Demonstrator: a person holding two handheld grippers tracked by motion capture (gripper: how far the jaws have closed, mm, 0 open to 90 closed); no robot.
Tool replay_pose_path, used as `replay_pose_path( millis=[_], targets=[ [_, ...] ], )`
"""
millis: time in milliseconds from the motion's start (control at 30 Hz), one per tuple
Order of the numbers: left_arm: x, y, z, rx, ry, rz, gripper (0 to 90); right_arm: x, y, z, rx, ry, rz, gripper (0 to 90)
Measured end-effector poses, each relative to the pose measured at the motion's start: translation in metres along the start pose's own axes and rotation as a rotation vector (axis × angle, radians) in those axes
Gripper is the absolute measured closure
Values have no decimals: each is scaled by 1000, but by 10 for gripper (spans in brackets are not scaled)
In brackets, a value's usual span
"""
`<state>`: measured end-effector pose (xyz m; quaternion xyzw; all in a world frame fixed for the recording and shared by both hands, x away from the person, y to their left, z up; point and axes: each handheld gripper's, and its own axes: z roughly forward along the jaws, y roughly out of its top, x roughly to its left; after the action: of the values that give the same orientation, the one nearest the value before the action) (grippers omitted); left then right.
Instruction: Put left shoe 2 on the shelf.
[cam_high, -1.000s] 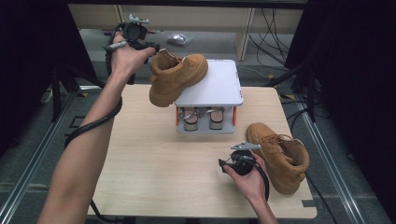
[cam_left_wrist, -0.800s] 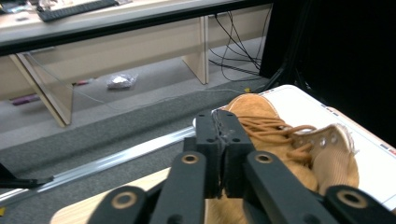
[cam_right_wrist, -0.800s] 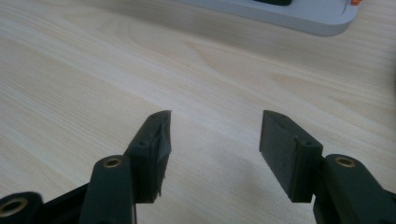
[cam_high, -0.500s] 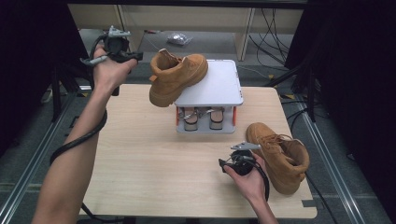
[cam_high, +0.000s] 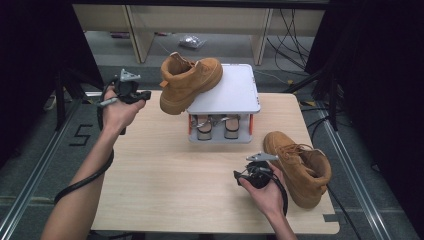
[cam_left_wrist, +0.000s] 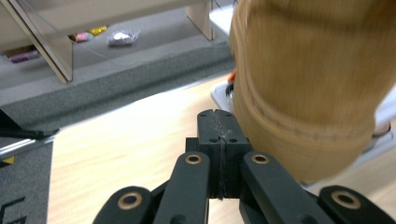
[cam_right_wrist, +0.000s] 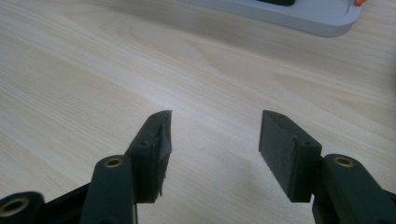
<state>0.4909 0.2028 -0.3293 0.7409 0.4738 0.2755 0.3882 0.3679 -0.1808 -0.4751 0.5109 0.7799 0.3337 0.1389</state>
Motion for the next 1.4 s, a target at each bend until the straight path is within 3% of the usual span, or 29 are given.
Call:
replay_pose_path(
  millis=[300, 400, 600, 667, 1067, 1167, 1400],
  targets=[
    [-9, -33, 19, 75, -32, 13, 900, 0, 0, 0, -3, -7, -6, 447],
    [-15, -37, 24, 70, -53, -2, 900, 1, 0, 0, -1, -8, -2, 447],
    [-24, -34, 26, 50, -63, 12, 900, -1, -1, 0, -2, -5, -16, 447],
    [-26, -33, 26, 60, -60, 28, 900, 0, -1, 0, 5, -7, 1, 447],
    [-30, -28, 24, 67, -53, 28, 900, 0, -1, 1, 4, -7, -5, 446],
    [-33, -25, 24, 51, -58, 11, 900, 0, 0, 1, 4, -7, -6, 447],
    [-48, -17, 28, 53, -93, 52, 900, 1, 0, 1, 2, -7, -2, 446]
  ],
)
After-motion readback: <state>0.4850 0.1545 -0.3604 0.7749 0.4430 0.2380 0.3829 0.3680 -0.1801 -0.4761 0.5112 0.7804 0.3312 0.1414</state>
